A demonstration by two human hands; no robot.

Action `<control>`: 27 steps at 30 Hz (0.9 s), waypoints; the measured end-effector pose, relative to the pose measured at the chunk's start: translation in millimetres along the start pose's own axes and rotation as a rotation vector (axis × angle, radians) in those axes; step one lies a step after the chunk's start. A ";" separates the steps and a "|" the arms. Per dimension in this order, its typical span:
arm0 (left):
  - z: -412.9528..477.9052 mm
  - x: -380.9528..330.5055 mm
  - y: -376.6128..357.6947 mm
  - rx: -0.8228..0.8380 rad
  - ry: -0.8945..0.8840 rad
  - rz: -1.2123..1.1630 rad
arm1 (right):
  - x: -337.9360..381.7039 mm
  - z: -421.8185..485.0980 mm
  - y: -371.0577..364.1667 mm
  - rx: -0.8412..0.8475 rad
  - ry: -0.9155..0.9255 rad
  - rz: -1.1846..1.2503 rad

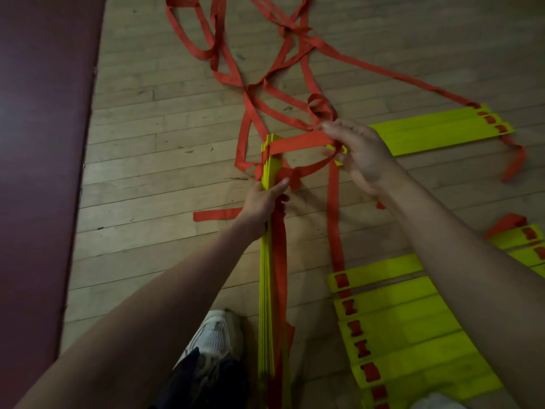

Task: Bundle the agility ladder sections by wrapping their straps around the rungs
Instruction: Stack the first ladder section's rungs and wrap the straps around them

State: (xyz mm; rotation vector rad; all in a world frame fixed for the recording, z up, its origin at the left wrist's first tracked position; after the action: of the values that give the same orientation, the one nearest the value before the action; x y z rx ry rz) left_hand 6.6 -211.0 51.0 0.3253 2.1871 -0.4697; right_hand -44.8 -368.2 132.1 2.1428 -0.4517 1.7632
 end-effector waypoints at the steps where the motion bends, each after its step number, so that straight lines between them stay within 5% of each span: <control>1: -1.2 0.6 -0.8 0.019 0.014 -0.011 | -2.7 2.7 0.0 -0.047 0.015 -0.093; 6: -10.2 -0.4 -6.2 0.057 0.040 -0.048 | -31.1 16.5 11.3 -0.302 0.194 -1.127; 9: -13.2 -2.1 -8.5 0.082 0.032 -0.078 | -32.9 5.2 -4.9 -0.039 0.511 -1.132; 13: -17.5 -2.3 -10.6 0.179 0.040 -0.083 | -33.8 -0.5 -7.9 0.218 0.300 -0.975; 27: -22.4 -4.8 -7.3 0.304 0.044 0.048 | -13.1 3.0 -1.0 -0.108 0.604 -0.930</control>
State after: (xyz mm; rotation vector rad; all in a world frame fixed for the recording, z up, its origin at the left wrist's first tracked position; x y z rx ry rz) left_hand -8.9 -207.9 69.0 0.5549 2.1443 -0.7770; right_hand -44.1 -368.1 118.6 1.2654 0.5150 1.5983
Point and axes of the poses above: each hand's wrist, its own z-axis towards the middle knuckle, its own y-axis out of the back of the hand, x = y × z, the point moved 1 cm from there along z, towards the middle knuckle, and after that the axes turned 9 degrees about -z, right-handed, at the moved point
